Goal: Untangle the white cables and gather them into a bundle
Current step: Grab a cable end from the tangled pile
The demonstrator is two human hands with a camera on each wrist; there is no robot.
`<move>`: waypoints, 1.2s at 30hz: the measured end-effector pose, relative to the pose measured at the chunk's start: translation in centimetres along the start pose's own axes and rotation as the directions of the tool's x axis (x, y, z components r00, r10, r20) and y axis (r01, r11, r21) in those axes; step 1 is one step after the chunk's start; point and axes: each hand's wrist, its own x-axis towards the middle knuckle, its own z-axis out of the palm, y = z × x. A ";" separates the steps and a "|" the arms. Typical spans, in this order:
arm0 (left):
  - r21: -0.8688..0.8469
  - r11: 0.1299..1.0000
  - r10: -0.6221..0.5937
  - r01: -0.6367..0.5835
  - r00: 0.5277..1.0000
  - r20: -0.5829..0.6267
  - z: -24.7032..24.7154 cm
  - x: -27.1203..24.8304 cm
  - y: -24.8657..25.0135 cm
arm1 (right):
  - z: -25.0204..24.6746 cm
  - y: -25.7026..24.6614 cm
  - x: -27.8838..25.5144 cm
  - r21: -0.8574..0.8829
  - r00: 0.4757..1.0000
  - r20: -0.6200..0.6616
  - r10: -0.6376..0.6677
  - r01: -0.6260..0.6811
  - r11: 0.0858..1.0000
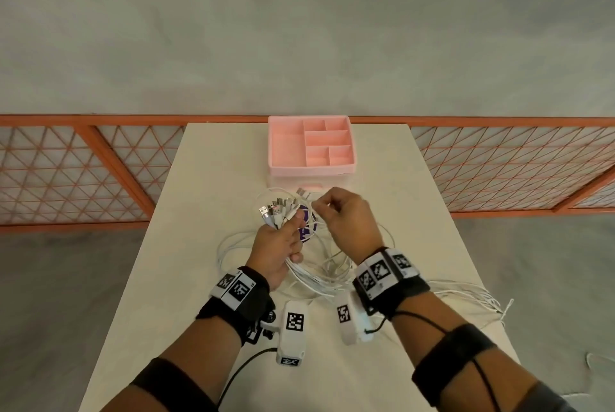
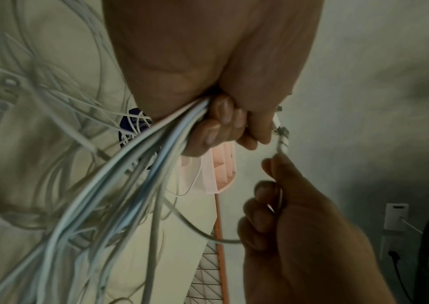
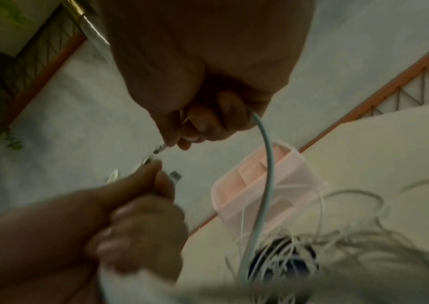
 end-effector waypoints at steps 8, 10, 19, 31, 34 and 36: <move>-0.012 0.999 0.053 -0.053 0.999 -0.009 0.7 -0.9 0.2 | 3.3 -0.9 -2.4 -0.009 0.991 0.137 -0.011 0.012 1.000; 0.001 0.998 0.059 -0.059 0.997 -0.042 0.5 -0.8 0.1 | 3.2 -0.9 -2.7 0.012 0.978 0.201 -0.049 0.048 0.999; -0.040 0.995 0.087 -0.095 0.980 -0.179 -0.5 0.0 -0.1 | 2.4 1.9 -3.4 -0.094 0.963 0.260 -0.075 0.102 0.990; -0.217 0.970 0.076 -0.109 0.985 -0.153 -1.7 0.1 1.8 | -4.1 10.5 -2.0 -0.299 0.925 -0.066 0.375 -0.376 0.877; -0.062 0.993 0.094 -0.104 0.986 -0.137 -1.0 0.3 1.1 | -4.6 8.0 -1.6 0.213 0.926 -0.052 0.374 -0.356 0.910; 0.003 0.992 0.128 -0.129 0.985 -0.116 -0.5 0.4 0.8 | -4.6 5.6 -1.2 0.532 0.932 0.006 0.362 -0.310 0.788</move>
